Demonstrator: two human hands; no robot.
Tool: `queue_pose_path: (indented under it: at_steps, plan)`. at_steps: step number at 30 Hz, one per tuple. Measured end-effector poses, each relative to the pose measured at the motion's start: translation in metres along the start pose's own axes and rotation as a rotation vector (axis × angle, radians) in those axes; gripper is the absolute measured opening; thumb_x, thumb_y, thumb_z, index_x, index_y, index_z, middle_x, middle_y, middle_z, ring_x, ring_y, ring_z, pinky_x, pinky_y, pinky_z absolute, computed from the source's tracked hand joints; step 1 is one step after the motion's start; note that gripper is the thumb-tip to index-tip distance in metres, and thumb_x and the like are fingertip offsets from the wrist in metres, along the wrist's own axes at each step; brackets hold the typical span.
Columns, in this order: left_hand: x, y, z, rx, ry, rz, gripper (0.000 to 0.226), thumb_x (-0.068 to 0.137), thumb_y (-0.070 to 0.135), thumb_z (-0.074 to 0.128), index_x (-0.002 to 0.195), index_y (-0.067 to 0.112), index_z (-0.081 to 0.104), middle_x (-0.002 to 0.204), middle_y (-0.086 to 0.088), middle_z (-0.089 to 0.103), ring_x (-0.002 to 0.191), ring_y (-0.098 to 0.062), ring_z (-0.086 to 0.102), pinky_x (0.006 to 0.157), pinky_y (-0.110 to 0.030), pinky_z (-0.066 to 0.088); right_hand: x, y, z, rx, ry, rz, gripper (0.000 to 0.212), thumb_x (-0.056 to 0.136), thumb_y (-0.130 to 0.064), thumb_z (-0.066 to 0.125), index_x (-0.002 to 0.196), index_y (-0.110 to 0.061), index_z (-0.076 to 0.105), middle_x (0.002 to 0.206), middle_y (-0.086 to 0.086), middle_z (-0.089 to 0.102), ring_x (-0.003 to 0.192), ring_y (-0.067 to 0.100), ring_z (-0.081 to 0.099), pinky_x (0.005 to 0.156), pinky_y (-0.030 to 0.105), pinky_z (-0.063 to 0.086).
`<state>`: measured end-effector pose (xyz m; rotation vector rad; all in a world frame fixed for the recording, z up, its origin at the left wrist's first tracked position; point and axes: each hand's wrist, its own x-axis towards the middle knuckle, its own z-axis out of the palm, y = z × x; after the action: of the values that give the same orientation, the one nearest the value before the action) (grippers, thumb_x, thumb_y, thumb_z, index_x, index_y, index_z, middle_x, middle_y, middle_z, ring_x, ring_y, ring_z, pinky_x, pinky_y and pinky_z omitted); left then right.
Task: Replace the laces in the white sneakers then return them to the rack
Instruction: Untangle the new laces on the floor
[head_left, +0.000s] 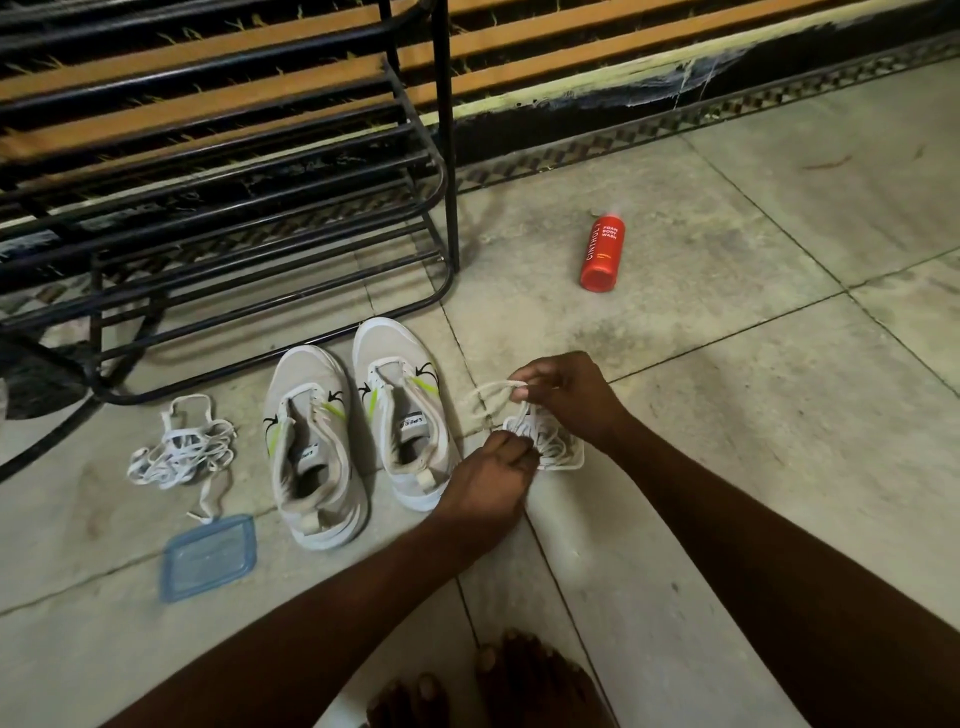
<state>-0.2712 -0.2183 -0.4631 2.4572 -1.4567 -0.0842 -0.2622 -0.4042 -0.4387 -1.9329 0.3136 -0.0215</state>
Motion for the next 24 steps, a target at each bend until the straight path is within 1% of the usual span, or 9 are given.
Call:
queue_pose_path:
  at_steps: [3, 6, 9, 11, 14, 16, 19, 21, 24]
  plan:
    - [-0.002, -0.002, -0.001, 0.051, 0.037, 0.0, 0.024, 0.097, 0.019, 0.057, 0.112, 0.007, 0.072, 0.117, -0.008, 0.069, 0.116, -0.031, 0.06, 0.082, -0.044, 0.054, -0.025, 0.011, -0.008, -0.023, 0.078, -0.076, 0.011, 0.084, -0.008, 0.077, 0.094, -0.012, 0.081, 0.091, 0.0, 0.079, 0.092, 0.012, 0.074, 0.083, 0.031, 0.056]
    - [-0.004, -0.002, 0.0, 0.054, 0.085, -0.006, 0.021, 0.092, 0.015, 0.064, 0.108, 0.006, 0.074, 0.116, -0.008, 0.071, 0.111, -0.033, 0.064, 0.078, -0.041, 0.057, -0.05, 0.022, -0.015, -0.055, 0.128, -0.122, 0.012, 0.085, -0.014, 0.074, 0.096, -0.016, 0.08, 0.092, -0.004, 0.078, 0.089, 0.008, 0.071, 0.077, 0.027, 0.055]
    - [-0.004, 0.0, 0.001, 0.024, 0.105, -0.037, 0.016, 0.088, 0.01, 0.071, 0.102, 0.004, 0.074, 0.112, -0.011, 0.071, 0.108, -0.034, 0.065, 0.073, -0.04, 0.059, -0.064, 0.028, -0.019, -0.372, 0.174, -0.338, 0.017, 0.08, -0.004, 0.069, 0.091, -0.013, 0.08, 0.088, 0.001, 0.074, 0.089, 0.018, 0.063, 0.075, 0.033, 0.05]
    - [-0.004, -0.001, 0.002, 0.023, 0.131, -0.029, 0.014, 0.086, 0.009, 0.07, 0.099, 0.004, 0.072, 0.107, -0.011, 0.071, 0.102, -0.034, 0.066, 0.071, -0.039, 0.058, -0.068, 0.029, -0.02, -0.571, 0.122, -0.429, 0.017, 0.077, -0.005, 0.069, 0.087, -0.014, 0.079, 0.086, 0.001, 0.071, 0.089, 0.025, 0.061, 0.07, 0.037, 0.048]
    - [-0.006, -0.001, 0.004, -0.066, 0.191, -0.048, 0.018, 0.094, 0.016, 0.057, 0.101, 0.004, 0.068, 0.106, -0.013, 0.066, 0.096, -0.035, 0.064, 0.071, -0.041, 0.057, -0.071, 0.029, -0.015, -0.845, 0.064, -0.439, 0.021, 0.079, -0.011, 0.073, 0.097, -0.019, 0.079, 0.094, 0.001, 0.067, 0.095, 0.032, 0.06, 0.074, 0.04, 0.042]
    - [-0.007, -0.003, 0.005, -0.143, 0.244, -0.087, 0.02, 0.097, 0.018, 0.06, 0.111, 0.004, 0.064, 0.114, -0.013, 0.061, 0.101, -0.032, 0.06, 0.08, -0.042, 0.055, -0.07, 0.029, -0.009, -0.973, 0.029, -0.436, 0.022, 0.077, -0.013, 0.075, 0.098, -0.02, 0.078, 0.097, 0.003, 0.064, 0.097, 0.032, 0.059, 0.076, 0.042, 0.04]
    - [-0.004, -0.007, 0.004, -0.115, 0.252, -0.079, 0.04, 0.094, 0.027, 0.069, 0.128, 0.007, 0.061, 0.13, -0.015, 0.055, 0.114, -0.028, 0.054, 0.094, -0.038, 0.047, -0.065, 0.029, -0.006, -1.062, -0.044, -0.372, 0.022, 0.08, -0.016, 0.067, 0.099, -0.02, 0.076, 0.102, 0.003, 0.06, 0.104, 0.031, 0.054, 0.081, 0.042, 0.035]
    - [0.0, -0.005, 0.0, -0.086, 0.191, -0.071, 0.042, 0.093, 0.031, 0.069, 0.13, 0.012, 0.064, 0.133, -0.013, 0.057, 0.118, -0.029, 0.054, 0.092, -0.039, 0.049, -0.063, 0.027, -0.006, -1.079, -0.081, -0.354, 0.027, 0.077, -0.014, 0.064, 0.101, -0.019, 0.075, 0.102, 0.004, 0.06, 0.105, 0.033, 0.055, 0.081, 0.043, 0.034]
    - [0.005, -0.001, -0.003, -0.082, 0.135, -0.1, 0.027, 0.093, 0.022, 0.065, 0.116, 0.009, 0.069, 0.122, -0.012, 0.061, 0.109, -0.033, 0.058, 0.082, -0.042, 0.054, -0.062, 0.024, -0.008, -1.106, -0.142, -0.32, 0.035, 0.075, -0.01, 0.063, 0.107, -0.019, 0.073, 0.108, 0.005, 0.06, 0.108, 0.032, 0.052, 0.082, 0.042, 0.033]
